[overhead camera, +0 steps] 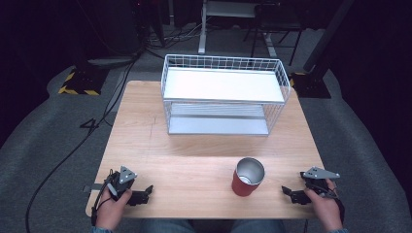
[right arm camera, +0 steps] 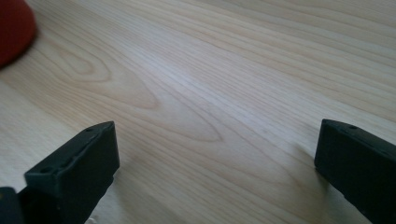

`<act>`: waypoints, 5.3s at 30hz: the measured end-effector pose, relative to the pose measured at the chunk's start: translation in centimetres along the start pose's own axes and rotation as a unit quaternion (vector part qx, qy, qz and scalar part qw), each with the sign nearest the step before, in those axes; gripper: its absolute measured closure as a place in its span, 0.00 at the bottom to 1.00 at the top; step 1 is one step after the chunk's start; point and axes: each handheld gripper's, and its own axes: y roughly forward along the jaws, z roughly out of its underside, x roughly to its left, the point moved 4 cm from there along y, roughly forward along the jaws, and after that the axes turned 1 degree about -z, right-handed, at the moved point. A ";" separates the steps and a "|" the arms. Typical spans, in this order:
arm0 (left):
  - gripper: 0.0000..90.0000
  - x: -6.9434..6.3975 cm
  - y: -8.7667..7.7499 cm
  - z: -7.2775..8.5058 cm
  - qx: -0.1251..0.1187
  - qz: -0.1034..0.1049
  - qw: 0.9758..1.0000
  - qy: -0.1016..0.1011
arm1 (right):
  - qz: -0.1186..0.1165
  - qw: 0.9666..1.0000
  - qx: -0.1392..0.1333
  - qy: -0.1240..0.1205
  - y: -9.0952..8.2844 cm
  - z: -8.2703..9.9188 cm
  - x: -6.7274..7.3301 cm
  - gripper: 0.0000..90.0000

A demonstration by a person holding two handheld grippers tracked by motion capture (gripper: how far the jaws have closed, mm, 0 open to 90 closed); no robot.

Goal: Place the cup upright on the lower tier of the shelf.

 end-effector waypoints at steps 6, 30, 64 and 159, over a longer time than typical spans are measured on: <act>0.00 0.0 0.0 0.0 0.000 0.000 1.000 0.000 | -0.023 0.999 -0.024 -0.010 -0.8 -0.7 1.0 0.00; 0.00 0.0 0.0 -0.1 0.001 -0.001 1.000 0.000 | -0.116 0.982 -0.146 0.000 -0.9 -3.0 9.8 0.00; 0.00 0.0 0.1 -0.1 0.001 -0.001 1.000 0.001 | -0.088 0.985 -0.143 -0.026 4.1 -5.4 13.8 0.00; 0.07 2.5 -8.8 5.8 -0.026 -0.055 0.995 -0.080 | -0.051 0.990 -0.122 -0.059 10.2 -18.4 10.8 0.19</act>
